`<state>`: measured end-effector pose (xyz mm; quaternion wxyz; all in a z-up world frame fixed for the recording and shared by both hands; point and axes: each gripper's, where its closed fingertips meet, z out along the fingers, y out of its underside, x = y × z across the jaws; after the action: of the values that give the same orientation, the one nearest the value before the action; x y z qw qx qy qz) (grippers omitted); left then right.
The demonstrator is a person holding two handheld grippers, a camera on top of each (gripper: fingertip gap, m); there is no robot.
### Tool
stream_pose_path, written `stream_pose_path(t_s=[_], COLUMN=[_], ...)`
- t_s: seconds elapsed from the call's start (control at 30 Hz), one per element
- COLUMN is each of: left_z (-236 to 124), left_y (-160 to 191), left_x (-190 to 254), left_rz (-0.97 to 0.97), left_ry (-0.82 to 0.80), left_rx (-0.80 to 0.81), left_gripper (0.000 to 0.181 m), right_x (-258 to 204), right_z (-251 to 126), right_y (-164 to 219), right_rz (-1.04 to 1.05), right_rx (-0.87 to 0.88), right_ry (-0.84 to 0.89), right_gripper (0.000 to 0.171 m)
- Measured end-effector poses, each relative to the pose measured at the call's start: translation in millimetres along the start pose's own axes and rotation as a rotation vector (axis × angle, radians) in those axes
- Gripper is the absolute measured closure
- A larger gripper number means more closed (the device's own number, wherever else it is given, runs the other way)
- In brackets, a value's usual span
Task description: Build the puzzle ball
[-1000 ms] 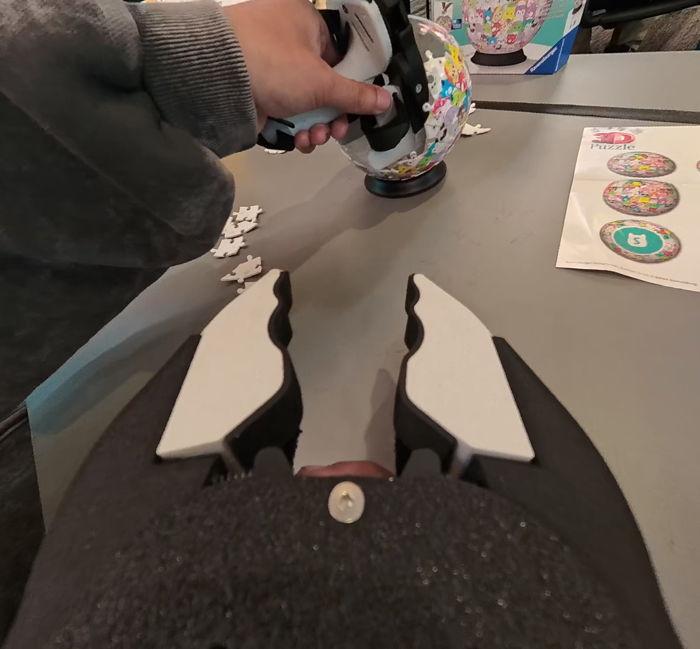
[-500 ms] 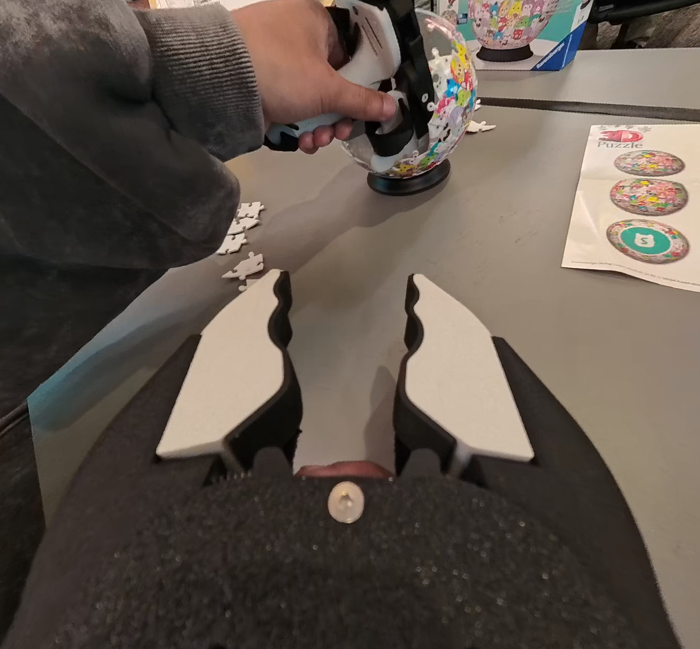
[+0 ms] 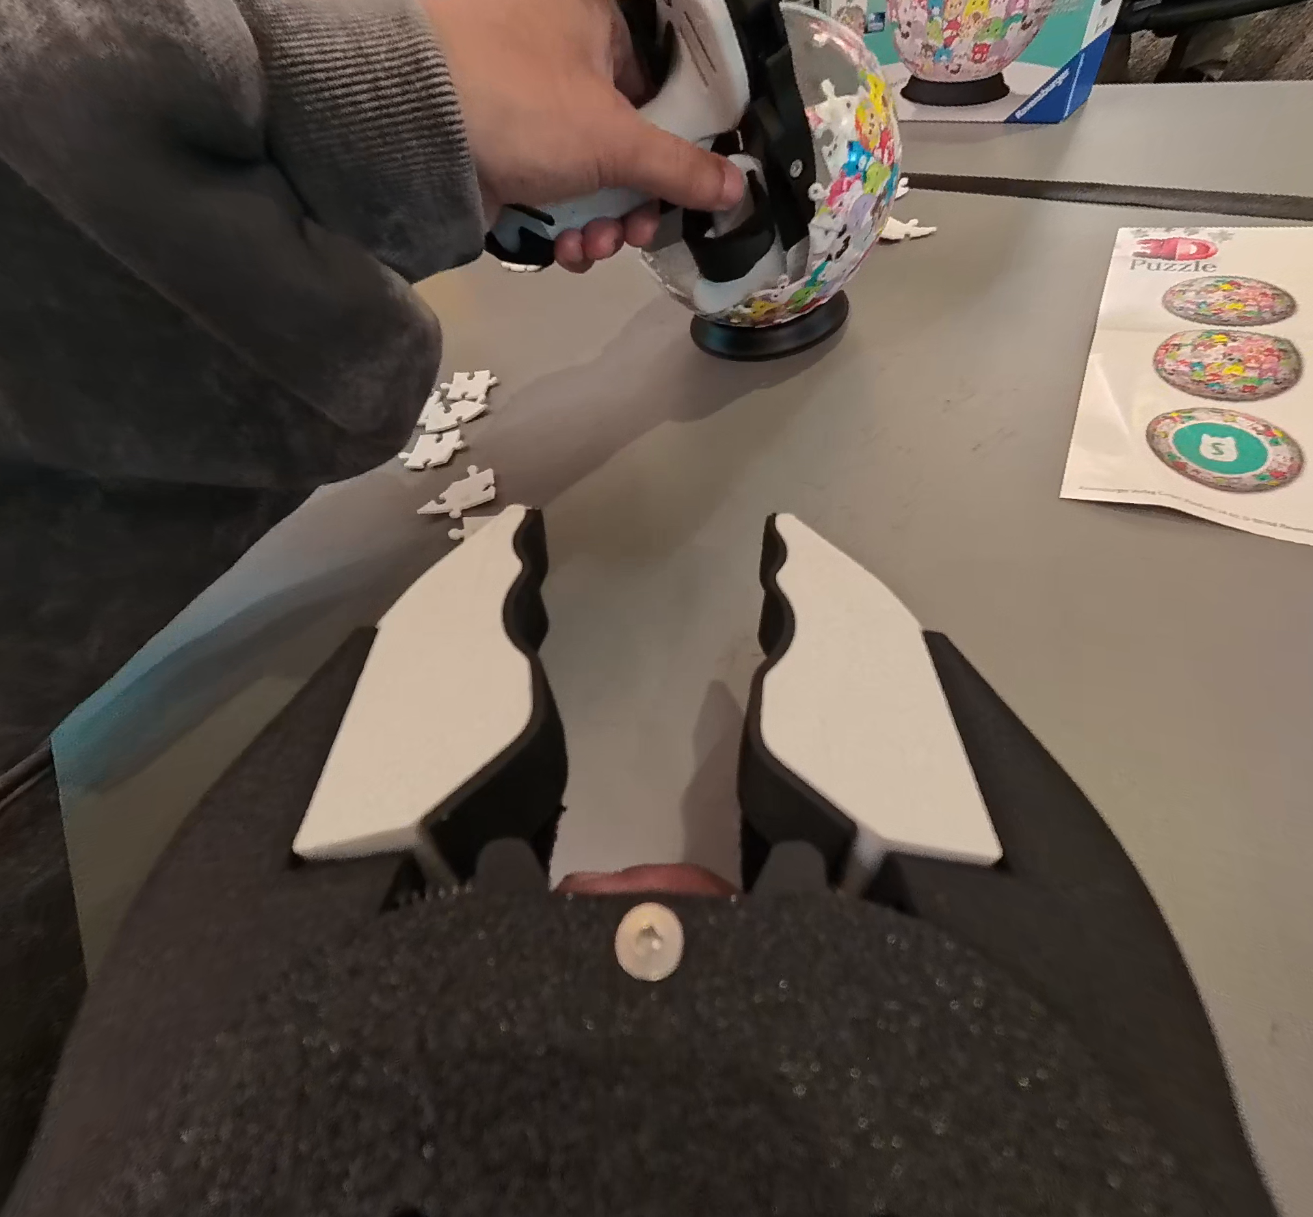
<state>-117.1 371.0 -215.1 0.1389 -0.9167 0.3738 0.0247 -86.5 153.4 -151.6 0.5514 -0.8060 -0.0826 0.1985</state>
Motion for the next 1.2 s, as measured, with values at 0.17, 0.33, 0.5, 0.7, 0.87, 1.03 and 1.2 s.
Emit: stream_pose_path(t_s=[0.17,0.33,0.5,0.7,0.87,1.03,1.2], left_z=[0,-2,-7,-12,-11,-13,-15], left_y=[0,2,5,11,6,8,11], left_x=[0,-2,-3,3,-1,0,-3], left_rz=[0.013,-0.066,-0.089,-0.114,-0.147,-0.175,-0.222], left_ry=[0.01,-0.016,-0.046,-0.006,-0.014,-0.002,0.036], left_rx=[0.019,0.038,0.037,0.035,0.055,0.045,0.048], left_gripper=[0.138,0.135,0.133,0.126,0.133,0.141,0.149], right_x=[-1,-3,-5,-5,-6,-5,-6], right_z=[0,3,4,4,3,2,2], right_y=[1,3,5,6,5,6,5], right_rz=[-0.005,-0.012,-0.039,-0.048,-0.049,-0.046,-0.041], right_rx=[-0.005,-0.018,-0.034,-0.04,-0.036,-0.036,-0.032], right_ry=[-0.001,-0.004,0.003,0.002,0.0,-0.002,-0.005], right_gripper=[0.114,0.114,0.114,0.114,0.114,0.114,0.114])
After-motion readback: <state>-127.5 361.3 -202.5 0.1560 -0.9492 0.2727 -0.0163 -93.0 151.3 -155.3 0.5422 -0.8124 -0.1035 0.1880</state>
